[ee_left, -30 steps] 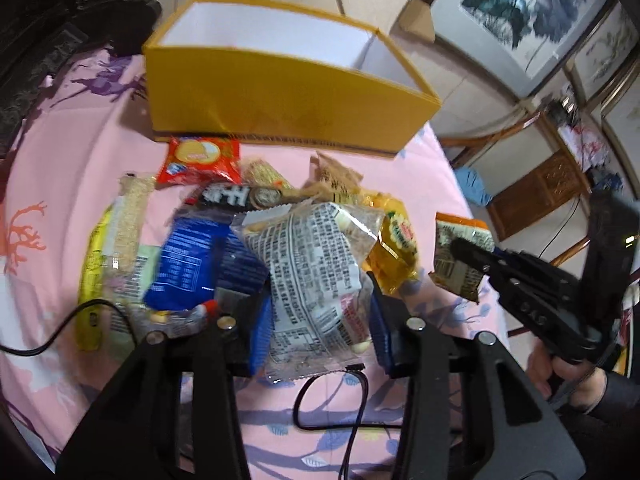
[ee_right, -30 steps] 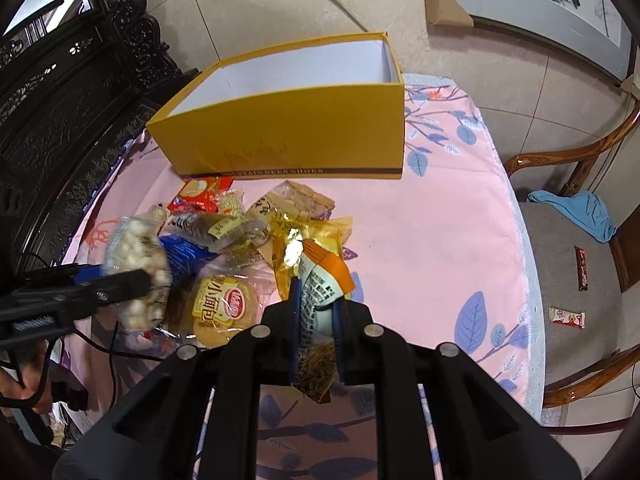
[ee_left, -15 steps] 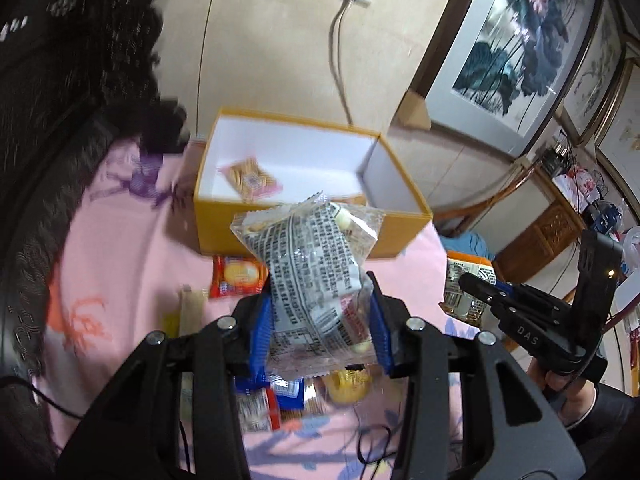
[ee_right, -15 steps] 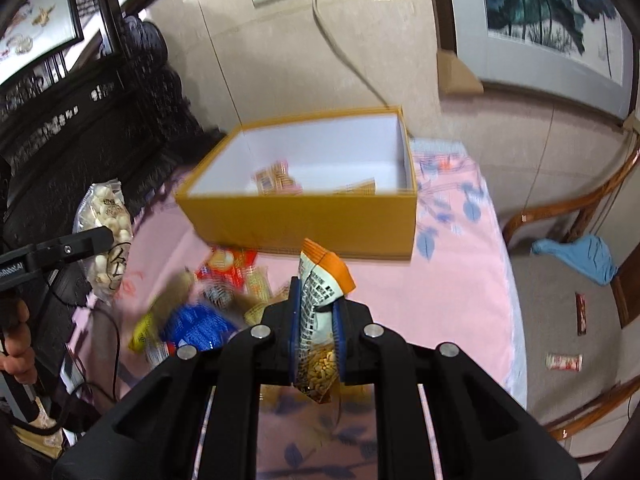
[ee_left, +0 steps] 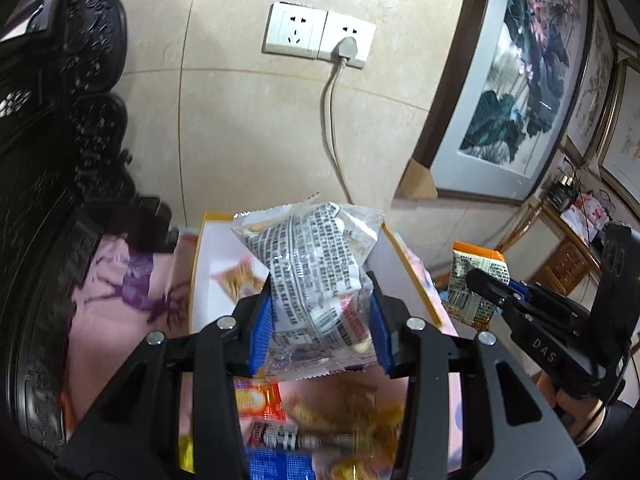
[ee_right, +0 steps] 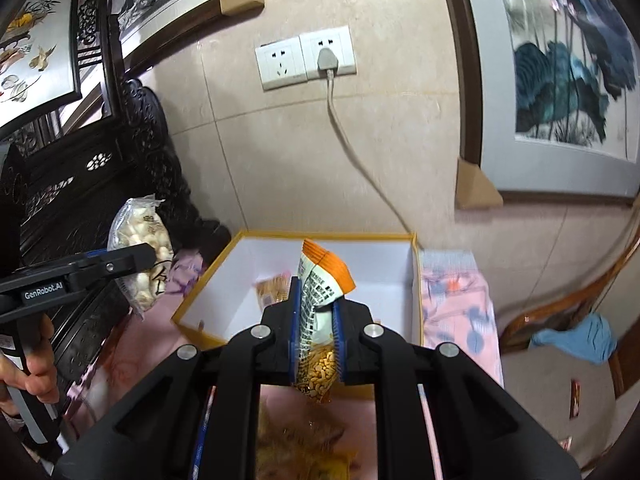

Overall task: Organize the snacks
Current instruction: 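Carry white printed bag with left tool while right tool carries orange-topped packet into box, then move both tools back to the pile and grasp yellow bread packet with right tool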

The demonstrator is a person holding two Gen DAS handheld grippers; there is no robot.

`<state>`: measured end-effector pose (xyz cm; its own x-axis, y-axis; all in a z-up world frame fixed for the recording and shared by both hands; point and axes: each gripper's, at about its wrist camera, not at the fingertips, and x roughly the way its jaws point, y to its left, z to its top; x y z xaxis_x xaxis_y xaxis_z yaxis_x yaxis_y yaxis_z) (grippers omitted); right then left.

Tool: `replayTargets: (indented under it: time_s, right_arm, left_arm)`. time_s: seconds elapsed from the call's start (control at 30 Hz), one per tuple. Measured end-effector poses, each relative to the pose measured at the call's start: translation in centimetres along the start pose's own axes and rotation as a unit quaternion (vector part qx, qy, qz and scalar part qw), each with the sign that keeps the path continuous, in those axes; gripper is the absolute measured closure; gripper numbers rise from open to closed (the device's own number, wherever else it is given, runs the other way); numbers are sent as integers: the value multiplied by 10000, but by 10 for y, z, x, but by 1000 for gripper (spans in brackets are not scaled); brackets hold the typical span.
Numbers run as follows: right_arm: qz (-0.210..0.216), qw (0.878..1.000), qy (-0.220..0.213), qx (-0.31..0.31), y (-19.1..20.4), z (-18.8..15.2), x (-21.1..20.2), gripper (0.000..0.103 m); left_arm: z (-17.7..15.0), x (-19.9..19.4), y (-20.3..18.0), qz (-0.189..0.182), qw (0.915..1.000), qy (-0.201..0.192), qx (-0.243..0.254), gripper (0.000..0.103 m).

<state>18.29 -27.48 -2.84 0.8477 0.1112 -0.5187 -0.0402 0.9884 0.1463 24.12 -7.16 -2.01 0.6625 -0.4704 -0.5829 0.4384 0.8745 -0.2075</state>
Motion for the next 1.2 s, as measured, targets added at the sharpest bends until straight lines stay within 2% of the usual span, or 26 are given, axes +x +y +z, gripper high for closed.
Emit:
replayTargets:
  time_s: [0.23, 0.27, 0.33, 0.37, 0.4, 0.47, 0.7, 0.9, 1.1, 1.2]
  right_arm:
    - [-52, 10000, -38, -9, -8, 16, 33, 89]
    - [-55, 10000, -24, -3, -9, 16, 38, 89]
    - [-30, 10000, 49, 54, -12, 17, 50, 85]
    - [-35, 9999, 94, 107, -14, 17, 55, 68]
    - [-80, 9998, 94, 181, -17, 17, 57, 46]
    - [-119, 9995, -36, 302, -20, 16, 56, 40]
    - [-119, 9996, 107, 212, -19, 10, 53, 40]
    - [-55, 9994, 314, 114, -18, -10, 39, 40]
    - [-2, 9963, 857, 77, -20, -57, 26, 40]
    - [-10, 9917, 1285, 84, -19, -94, 21, 40]
  left_arm:
    - [24, 42, 3, 114, 9999, 2, 94, 61]
    - [27, 49, 4, 177, 9998, 19, 89, 58]
    - [31, 57, 7, 257, 9996, 36, -81, 38]
    - [32, 58, 9, 318, 9993, 11, -190, 17]
    - [33, 58, 10, 350, 9990, -55, -283, 14]
    - [35, 56, 11, 262, 9991, -128, -323, 14]
    - [30, 50, 7, 309, 9992, -100, -218, 13]
    - [9, 35, 9, 430, 9989, 29, -189, 12]
    - [-30, 19, 21, 505, 9975, 320, -378, 11]
    - [-55, 12, 26, 561, 9956, 551, -506, 11]
